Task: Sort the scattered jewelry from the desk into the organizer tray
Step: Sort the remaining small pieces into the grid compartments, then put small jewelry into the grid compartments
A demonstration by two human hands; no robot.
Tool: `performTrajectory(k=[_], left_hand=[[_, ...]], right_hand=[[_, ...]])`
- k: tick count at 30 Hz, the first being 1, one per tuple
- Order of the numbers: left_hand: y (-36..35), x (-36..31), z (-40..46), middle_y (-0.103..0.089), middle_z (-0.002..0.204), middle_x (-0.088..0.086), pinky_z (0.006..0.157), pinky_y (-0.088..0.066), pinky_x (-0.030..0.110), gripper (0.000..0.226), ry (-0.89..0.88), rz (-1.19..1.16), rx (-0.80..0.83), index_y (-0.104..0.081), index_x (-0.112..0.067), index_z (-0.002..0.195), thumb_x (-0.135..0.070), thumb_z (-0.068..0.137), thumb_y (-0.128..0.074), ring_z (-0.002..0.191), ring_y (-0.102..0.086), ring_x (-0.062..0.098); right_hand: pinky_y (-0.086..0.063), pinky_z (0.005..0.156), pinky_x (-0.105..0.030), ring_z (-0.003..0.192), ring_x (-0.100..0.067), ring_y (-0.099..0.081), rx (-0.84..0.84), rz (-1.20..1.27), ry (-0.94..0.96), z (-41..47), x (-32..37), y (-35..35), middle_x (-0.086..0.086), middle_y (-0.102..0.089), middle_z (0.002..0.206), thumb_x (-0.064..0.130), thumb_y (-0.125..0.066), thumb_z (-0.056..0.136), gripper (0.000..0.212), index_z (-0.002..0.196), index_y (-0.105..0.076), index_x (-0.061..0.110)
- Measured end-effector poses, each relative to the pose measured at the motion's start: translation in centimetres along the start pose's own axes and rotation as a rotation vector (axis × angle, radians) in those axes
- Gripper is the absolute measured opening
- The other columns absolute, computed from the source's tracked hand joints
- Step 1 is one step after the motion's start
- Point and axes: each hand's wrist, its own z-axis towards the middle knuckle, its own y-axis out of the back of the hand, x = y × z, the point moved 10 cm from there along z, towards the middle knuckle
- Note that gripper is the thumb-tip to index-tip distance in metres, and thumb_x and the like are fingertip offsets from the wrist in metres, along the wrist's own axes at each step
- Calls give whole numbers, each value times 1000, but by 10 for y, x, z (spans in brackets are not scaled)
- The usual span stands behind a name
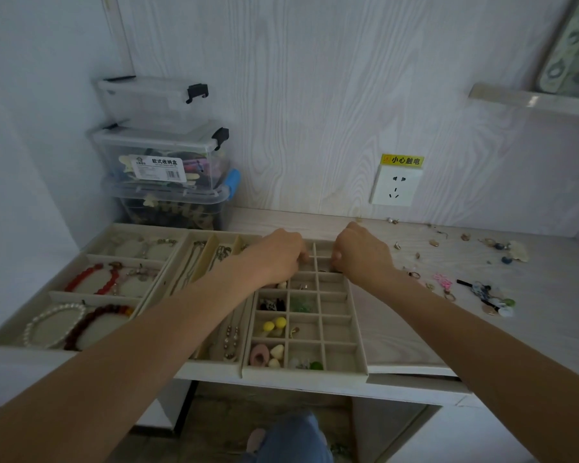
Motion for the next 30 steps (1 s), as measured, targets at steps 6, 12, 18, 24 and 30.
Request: performTrajectory(k=[6,12,18,24,30], left_hand=[[-1,0,-1,-58,127,6,96,-48,35,34,-3,1,-3,-58,-18,126,-8,96,-45,109,-58,19],[-2,1,-2,-57,128,6,97,-48,37,34,-5,-9,12,-57,-19,127,-11,96,-46,110,-58,19],[1,-2,-4,-59,128,4,98,-47,36,32,-18,-31,-1,-59,-18,125,-15,96,-46,112,-57,18],[4,-4,-5,-59,127,5,96,-48,33,31,-12,-54,-21,-60,-18,124,-16,96,-47,110,-58,18],[14,-24,-1,-63,115,3,91,-50,35,24,-29,-60,-102,-64,-16,112,-16,95,-48,99,-60,17]], right_hand=[[-38,69,-32,102,-28,-52,-5,-21,9,-1,1,2,-12,-50,112,9,-59,87,17,102,-62,5],[-40,70,-33,99,-28,-53,-10,-22,3,-3,-1,2,-12,-50,112,11,-60,88,18,104,-63,5],[-42,71,-34,100,-28,-54,-6,-28,4,-4,0,1,-11,-49,113,11,-61,88,19,106,-63,7],[-39,71,-33,101,-29,-53,-1,13,2,-7,-1,6,-12,-48,115,13,-53,91,20,107,-62,6],[-47,82,-34,99,-23,-58,-67,274,-30,-28,-35,21,-7,-57,113,21,-49,95,25,105,-69,11]])
